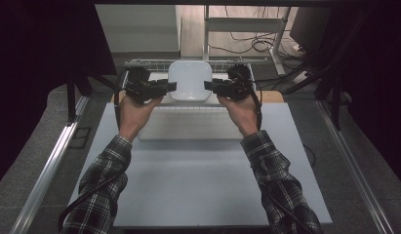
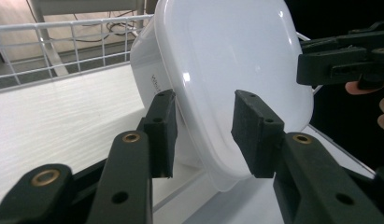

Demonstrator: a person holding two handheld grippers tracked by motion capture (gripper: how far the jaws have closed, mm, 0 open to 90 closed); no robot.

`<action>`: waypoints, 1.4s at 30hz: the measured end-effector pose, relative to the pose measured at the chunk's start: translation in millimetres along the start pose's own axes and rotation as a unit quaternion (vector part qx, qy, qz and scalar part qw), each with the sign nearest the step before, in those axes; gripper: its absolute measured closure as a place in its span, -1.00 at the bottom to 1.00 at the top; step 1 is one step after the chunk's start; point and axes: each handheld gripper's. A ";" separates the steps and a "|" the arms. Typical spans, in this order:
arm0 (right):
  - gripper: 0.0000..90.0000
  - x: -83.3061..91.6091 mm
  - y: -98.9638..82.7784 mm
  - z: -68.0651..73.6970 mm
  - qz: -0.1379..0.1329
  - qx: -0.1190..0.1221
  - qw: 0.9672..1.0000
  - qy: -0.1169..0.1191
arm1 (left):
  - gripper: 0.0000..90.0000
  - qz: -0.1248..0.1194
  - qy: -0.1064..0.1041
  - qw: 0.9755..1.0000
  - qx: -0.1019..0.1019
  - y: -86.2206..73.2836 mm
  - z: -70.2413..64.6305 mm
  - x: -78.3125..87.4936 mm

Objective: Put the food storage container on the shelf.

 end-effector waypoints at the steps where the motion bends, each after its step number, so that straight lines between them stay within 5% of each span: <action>1: 0.33 -0.9 0.3 -0.4 0.000 0.002 1.000 -0.001 | 0.31 0.000 0.000 1.000 0.000 0.3 0.2 -0.7; 9: 0.16 -8.1 2.3 -3.3 0.004 0.004 1.000 -0.014 | 0.14 0.003 0.004 1.000 0.009 2.0 3.6 -5.2; 18: 0.11 -13.2 7.6 -4.2 0.001 0.004 1.000 -0.023 | -0.04 0.008 0.032 0.999 0.012 8.9 10.5 -11.6; 31: 0.04 -20.8 15.9 -5.9 0.001 0.002 0.999 -0.046 | -0.10 0.021 0.075 0.997 -0.014 19.9 11.6 -19.3; 36: -0.09 -17.3 16.3 -4.5 -0.003 0.009 0.999 -0.048 | -0.26 0.013 0.052 0.998 -0.019 20.5 8.9 -15.7; 42: -0.42 -14.2 18.2 -0.5 0.011 0.008 1.000 -0.015 | -0.59 0.025 0.028 0.999 -0.038 20.4 -0.1 -12.7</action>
Point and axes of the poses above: each handheld gripper's, and its own axes: x roughly backward along the jaws, y roughly out of its top, z roughly to its left, and after that the axes turned 8 degrees about -x, right-handed
